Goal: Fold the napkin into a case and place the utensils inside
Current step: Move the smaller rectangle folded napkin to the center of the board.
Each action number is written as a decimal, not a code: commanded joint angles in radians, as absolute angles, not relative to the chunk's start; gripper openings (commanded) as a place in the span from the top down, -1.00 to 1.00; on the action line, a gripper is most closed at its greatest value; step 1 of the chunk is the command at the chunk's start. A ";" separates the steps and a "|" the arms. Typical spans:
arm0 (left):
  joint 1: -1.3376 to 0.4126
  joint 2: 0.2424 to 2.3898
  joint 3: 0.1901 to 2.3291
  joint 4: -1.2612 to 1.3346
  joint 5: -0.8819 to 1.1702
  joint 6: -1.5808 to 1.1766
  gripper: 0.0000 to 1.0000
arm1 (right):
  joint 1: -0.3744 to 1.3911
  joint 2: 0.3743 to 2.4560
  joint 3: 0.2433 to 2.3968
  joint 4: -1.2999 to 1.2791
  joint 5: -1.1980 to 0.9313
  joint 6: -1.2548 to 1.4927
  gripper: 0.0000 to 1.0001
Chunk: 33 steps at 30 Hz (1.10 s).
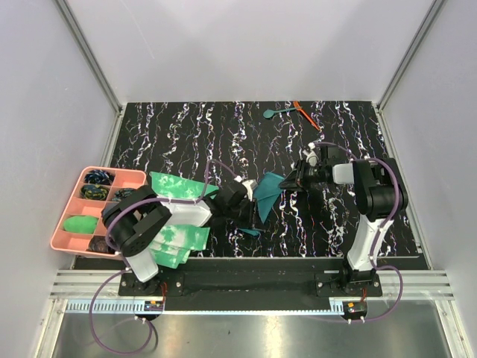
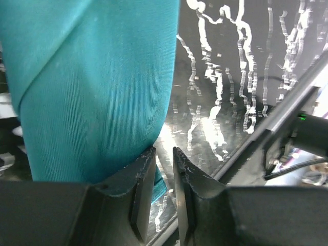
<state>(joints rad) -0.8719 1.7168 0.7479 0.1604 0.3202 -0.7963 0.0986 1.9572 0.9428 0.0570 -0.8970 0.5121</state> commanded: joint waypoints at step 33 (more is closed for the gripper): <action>-0.785 0.677 0.701 -0.416 -0.287 -0.738 -0.24 | 0.910 1.644 0.750 0.106 -0.240 0.834 0.03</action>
